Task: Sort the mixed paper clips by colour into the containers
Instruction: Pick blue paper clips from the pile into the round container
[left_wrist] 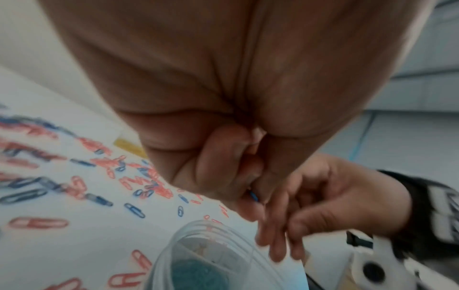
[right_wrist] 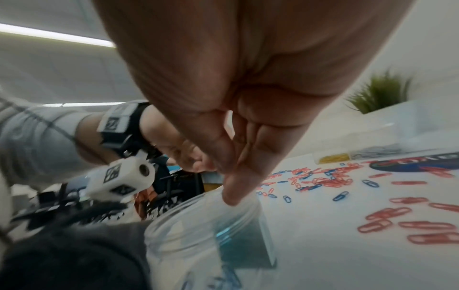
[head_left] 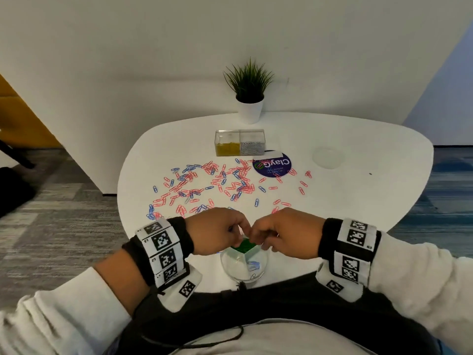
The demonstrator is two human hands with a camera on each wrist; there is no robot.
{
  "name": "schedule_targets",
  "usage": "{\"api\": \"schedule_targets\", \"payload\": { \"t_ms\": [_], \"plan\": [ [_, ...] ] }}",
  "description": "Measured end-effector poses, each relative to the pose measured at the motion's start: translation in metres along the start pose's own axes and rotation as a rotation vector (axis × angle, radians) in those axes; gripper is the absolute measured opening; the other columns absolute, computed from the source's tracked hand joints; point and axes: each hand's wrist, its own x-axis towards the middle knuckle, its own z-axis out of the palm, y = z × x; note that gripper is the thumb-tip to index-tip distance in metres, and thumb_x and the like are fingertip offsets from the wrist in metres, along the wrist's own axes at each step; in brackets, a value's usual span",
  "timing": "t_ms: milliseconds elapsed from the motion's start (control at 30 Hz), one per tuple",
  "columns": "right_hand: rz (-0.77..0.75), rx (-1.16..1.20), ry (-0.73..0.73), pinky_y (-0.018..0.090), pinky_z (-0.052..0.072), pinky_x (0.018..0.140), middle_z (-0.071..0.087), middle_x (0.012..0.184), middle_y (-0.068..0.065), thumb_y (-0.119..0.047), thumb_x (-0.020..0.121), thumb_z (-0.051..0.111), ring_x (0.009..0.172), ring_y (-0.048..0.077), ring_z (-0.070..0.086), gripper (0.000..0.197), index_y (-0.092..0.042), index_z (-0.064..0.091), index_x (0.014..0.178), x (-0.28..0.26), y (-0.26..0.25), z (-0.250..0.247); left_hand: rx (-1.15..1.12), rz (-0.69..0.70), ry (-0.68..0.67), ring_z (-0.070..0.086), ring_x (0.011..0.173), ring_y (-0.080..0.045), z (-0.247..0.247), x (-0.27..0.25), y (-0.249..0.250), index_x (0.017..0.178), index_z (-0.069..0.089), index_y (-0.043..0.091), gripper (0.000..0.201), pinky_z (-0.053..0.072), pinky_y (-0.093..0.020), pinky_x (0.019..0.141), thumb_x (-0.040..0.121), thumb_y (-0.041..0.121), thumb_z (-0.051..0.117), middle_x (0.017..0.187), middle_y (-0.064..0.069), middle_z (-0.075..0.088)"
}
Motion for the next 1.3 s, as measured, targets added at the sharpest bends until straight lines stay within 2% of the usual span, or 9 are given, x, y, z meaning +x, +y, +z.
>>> {"api": "schedule_targets", "payload": {
  "t_ms": [167,333,533,700,800,967,1100,1200,1300],
  "plan": [
    [0.180,-0.036,0.181,0.032,0.055,0.083,0.067,0.100,-0.007,-0.004,0.092,0.045,0.091,0.013,0.065,0.027,-0.022,0.064,0.099,0.006,0.040,-0.021,0.204,0.125,0.080,0.051,0.074,-0.001,0.022,0.003,0.021,0.108,0.064,0.029,0.017,0.039,-0.018,0.070,0.095,0.024,0.055,0.088,0.015,0.060],
    [0.289,-0.318,0.128,0.032,0.044,0.095,0.057,0.124,-0.001,-0.009,0.093,0.049,0.113,0.022,0.053,0.033,-0.025,0.057,0.121,0.028,0.064,-0.019,0.461,0.209,-0.012,0.060,0.097,-0.025,0.044,0.006,0.023,0.114,0.062,0.022,0.026,0.051,-0.037,0.084,0.094,0.014,0.048,0.109,-0.002,0.062],
    [0.198,-0.420,0.133,0.035,0.038,0.107,0.047,0.144,-0.001,-0.009,0.094,0.051,0.131,0.023,0.042,0.052,-0.026,0.048,0.142,0.074,0.052,-0.009,0.497,0.266,-0.006,0.058,0.109,-0.028,0.049,0.007,0.023,0.130,0.057,0.021,0.035,0.049,-0.039,0.094,0.096,0.019,0.050,0.123,-0.006,0.060],
    [0.199,-0.582,0.103,0.033,0.041,0.086,0.055,0.127,0.011,-0.013,0.098,0.046,0.115,0.028,0.054,0.028,-0.011,0.055,0.125,0.095,0.057,-0.006,0.302,0.269,0.175,0.057,0.109,-0.014,0.025,-0.001,0.015,0.128,0.059,0.029,0.031,0.044,-0.027,0.095,0.099,0.026,0.050,0.125,0.006,0.063],
    [0.231,-0.538,0.160,0.030,0.038,0.075,0.059,0.111,0.008,-0.021,0.097,0.046,0.103,0.028,0.056,0.018,-0.015,0.056,0.110,0.096,0.063,-0.009,0.281,0.039,0.307,0.059,0.101,-0.013,-0.003,-0.002,-0.019,0.119,0.062,0.029,0.023,0.047,-0.028,0.089,0.098,0.029,0.052,0.114,0.007,0.065],
    [0.400,-0.018,0.425,0.028,0.038,0.060,0.057,0.081,-0.004,-0.018,0.088,0.054,0.077,0.021,0.056,0.010,-0.024,0.050,0.095,0.093,0.080,-0.030,0.411,-0.397,0.175,0.054,0.084,-0.015,-0.014,-0.008,-0.079,0.091,0.061,0.024,0.022,0.047,-0.029,0.076,0.094,0.044,0.054,0.089,0.008,0.060],
    [0.503,0.161,0.465,0.034,0.049,0.076,0.062,0.089,0.005,-0.011,0.091,0.049,0.085,0.029,0.060,0.015,-0.019,0.054,0.079,0.104,0.089,-0.046,0.302,-0.452,0.137,0.058,0.081,-0.013,0.002,-0.005,-0.090,0.081,0.061,0.024,0.039,0.051,-0.031,0.077,0.086,0.062,0.057,0.084,0.007,0.061],
    [0.582,0.028,0.303,0.029,0.042,0.078,0.054,0.098,0.009,-0.013,0.096,0.045,0.088,0.022,0.049,0.032,-0.022,0.040,0.066,0.117,0.092,-0.051,0.362,-0.453,0.134,0.057,0.084,-0.014,0.007,0.003,-0.087,0.089,0.062,0.024,0.028,0.048,-0.028,0.077,0.091,0.051,0.055,0.091,0.006,0.062],
    [0.546,-0.141,0.237,0.029,0.041,0.079,0.057,0.106,0.011,-0.026,0.097,0.050,0.091,0.022,0.051,0.015,-0.014,0.056,0.090,0.126,0.088,-0.049,0.435,-0.418,0.113,0.059,0.102,-0.020,0.010,0.006,-0.086,0.111,0.061,0.020,0.025,0.046,-0.029,0.086,0.098,0.035,0.046,0.111,0.001,0.063]
  ]
}}
